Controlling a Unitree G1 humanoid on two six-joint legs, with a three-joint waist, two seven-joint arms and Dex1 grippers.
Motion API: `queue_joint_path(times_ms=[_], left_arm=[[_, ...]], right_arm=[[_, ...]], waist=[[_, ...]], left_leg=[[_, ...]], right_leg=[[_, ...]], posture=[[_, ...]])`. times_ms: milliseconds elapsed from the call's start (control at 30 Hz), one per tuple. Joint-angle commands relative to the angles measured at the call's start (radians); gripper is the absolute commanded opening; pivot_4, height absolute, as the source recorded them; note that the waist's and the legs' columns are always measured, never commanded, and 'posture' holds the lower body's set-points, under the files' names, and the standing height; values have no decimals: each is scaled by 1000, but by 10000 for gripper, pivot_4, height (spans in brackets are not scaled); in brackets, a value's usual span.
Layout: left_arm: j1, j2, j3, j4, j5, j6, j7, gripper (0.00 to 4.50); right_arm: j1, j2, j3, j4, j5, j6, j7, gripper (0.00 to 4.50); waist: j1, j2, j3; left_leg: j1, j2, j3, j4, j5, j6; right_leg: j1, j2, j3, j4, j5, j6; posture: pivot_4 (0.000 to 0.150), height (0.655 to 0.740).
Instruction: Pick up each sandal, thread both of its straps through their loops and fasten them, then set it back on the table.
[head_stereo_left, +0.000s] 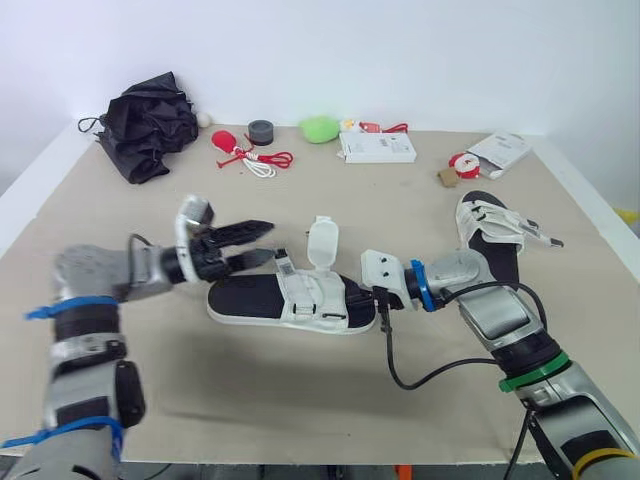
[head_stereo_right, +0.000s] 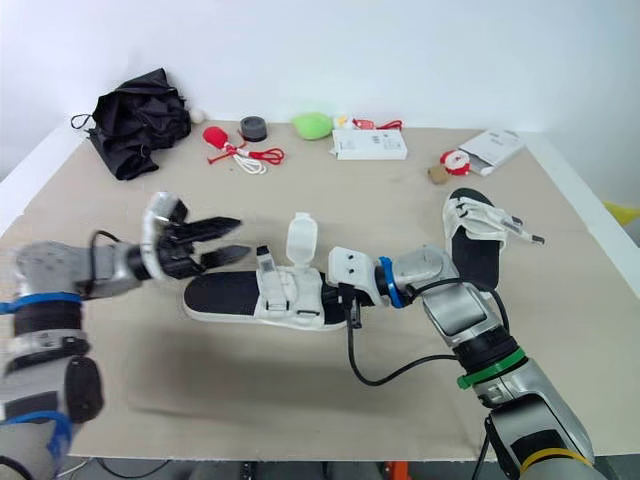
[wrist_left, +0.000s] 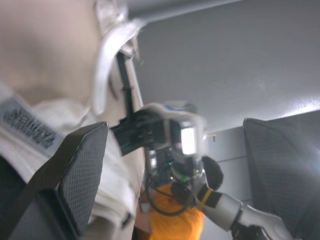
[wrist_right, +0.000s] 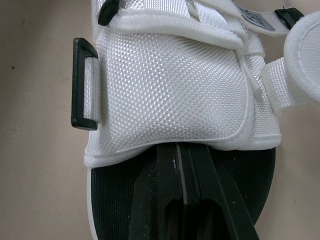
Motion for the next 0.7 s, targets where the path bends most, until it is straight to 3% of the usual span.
queue_joint_path(times_ms=[33, 233, 700], left_arm=[[-62, -110, 66, 81, 55, -120, 175, 44741], [-178, -203, 88, 238, 145, -338, 251, 44741], [-372, -338, 66, 536, 301, -589, 152, 44741]], right_arm=[[45, -19, 36, 19, -56, 48, -8, 0], [77, -17, 32, -27, -50, 81, -27, 0], [105, -16, 19, -76, -51, 124, -50, 0]], waist=[[0, 0, 0], [3, 0, 0], [1, 1, 0]], left_leg=[[0, 0, 0, 0, 0, 0], [0, -2, 0, 3, 1, -1], [0, -3, 0, 2, -1, -3]], right_leg=[[0, 0, 0, 0, 0, 0], [1, -1, 0, 2, 2, 2], [1, -1, 1, 1, 0, 4]], posture=[[1500, 7400], [1500, 7400], [1500, 7400]])
